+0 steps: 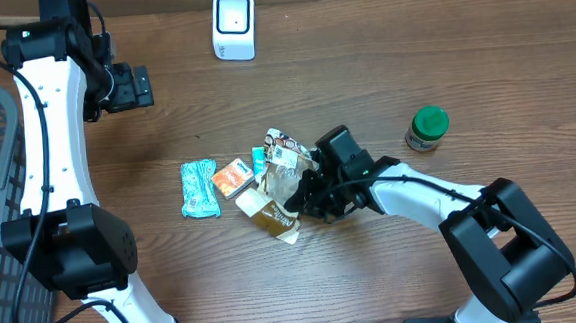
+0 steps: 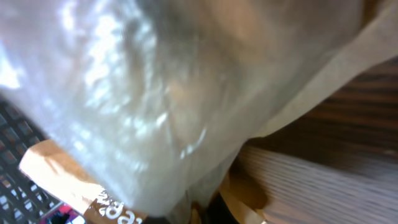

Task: Scan the item barcode

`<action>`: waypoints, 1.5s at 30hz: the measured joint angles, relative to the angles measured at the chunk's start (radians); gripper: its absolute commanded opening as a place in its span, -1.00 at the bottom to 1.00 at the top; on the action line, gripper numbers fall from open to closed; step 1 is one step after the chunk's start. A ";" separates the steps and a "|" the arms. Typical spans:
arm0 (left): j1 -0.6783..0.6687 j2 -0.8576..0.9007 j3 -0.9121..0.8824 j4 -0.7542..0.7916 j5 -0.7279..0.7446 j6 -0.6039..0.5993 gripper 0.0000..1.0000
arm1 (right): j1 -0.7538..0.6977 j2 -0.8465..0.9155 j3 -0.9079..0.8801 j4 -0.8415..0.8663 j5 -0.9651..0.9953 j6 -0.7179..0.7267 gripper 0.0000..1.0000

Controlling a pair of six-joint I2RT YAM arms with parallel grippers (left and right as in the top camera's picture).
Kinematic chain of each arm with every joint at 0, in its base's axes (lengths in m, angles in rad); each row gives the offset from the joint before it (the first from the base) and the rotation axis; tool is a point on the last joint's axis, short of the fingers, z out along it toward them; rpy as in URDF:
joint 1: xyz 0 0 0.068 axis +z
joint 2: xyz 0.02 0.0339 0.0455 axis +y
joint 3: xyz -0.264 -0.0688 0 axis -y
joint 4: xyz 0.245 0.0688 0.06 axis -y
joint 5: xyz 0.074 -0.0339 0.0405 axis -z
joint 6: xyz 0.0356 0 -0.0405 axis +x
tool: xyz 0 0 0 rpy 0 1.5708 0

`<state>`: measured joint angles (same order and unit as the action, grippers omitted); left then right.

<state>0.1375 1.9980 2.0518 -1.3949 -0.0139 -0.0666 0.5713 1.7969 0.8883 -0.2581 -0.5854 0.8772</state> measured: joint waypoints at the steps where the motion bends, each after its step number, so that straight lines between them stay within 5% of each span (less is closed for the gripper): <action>1: 0.000 0.000 0.000 0.000 0.000 0.000 0.99 | -0.013 0.000 0.020 -0.054 -0.007 -0.047 -0.92; 7: 0.000 0.000 0.000 0.000 0.000 0.000 0.99 | -0.055 -0.001 0.298 -0.568 0.056 -0.413 -0.93; 12: 0.000 0.000 0.000 0.000 0.000 0.000 0.99 | -0.055 -0.018 0.438 -0.751 0.242 -0.678 -0.92; 14: 0.000 0.000 0.000 0.000 0.000 0.000 0.99 | -0.054 -0.015 0.436 -0.774 0.312 -0.730 -0.32; 15: 0.000 0.000 0.000 0.000 0.000 0.000 0.99 | -0.055 -0.013 0.435 -0.774 0.332 -0.747 0.39; 17: 0.000 0.000 0.000 0.000 0.000 0.000 0.99 | -0.055 -0.008 0.433 -0.767 0.364 -0.771 0.50; 24: 0.000 0.000 0.000 0.000 0.000 0.000 0.99 | -0.142 0.006 0.430 -0.777 0.359 -0.711 0.53; 32: 0.000 0.000 0.000 0.000 0.000 0.000 0.99 | -0.350 0.007 0.325 -0.800 0.101 -0.669 0.60; 41: 0.000 0.000 0.000 0.000 0.000 0.000 0.99 | -0.295 0.012 0.048 -0.426 -0.128 -0.520 0.61; 45: 0.000 0.000 0.000 0.000 0.000 0.000 1.00 | -0.236 0.012 0.033 -0.309 -0.134 -0.378 0.38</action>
<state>0.1375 1.9980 2.0518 -1.3945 -0.0139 -0.0666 0.3351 1.8091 0.9215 -0.5671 -0.7197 0.4995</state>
